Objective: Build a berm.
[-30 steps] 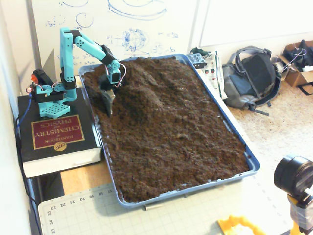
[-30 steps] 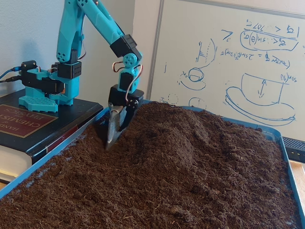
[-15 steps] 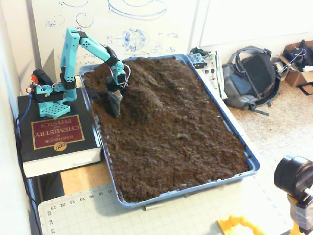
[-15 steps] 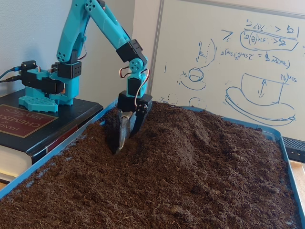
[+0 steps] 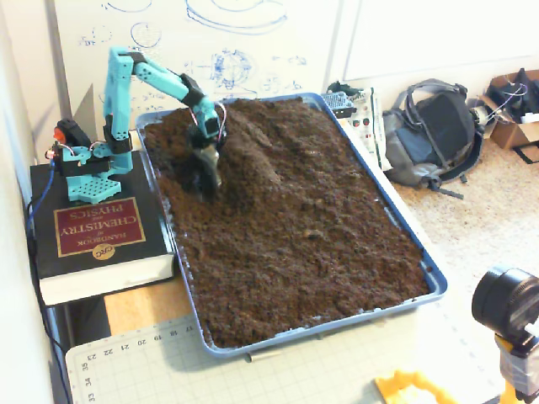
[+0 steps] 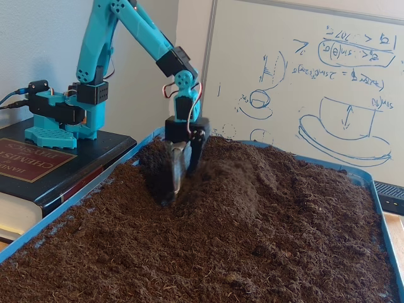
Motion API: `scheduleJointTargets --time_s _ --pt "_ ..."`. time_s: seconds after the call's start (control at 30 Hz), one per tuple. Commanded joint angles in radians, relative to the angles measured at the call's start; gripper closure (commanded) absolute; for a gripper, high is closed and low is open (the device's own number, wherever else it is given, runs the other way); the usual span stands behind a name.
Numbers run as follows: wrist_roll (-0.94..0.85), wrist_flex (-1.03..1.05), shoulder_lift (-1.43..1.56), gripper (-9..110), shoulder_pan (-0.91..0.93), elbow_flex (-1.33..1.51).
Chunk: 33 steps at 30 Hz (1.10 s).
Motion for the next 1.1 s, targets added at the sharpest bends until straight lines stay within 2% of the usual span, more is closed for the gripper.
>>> scheduleJointTargets --time_s 0.0,0.7,0.9,1.07 --pt "0.009 -0.015 0.179 101 -0.003 -0.135" --pt "0.009 0.229 0.522 101 -0.052 -0.109" --pt "0.011 0.364 0.546 101 -0.138 0.049" --pt "0.044 0.380 0.541 101 -0.186 0.199"
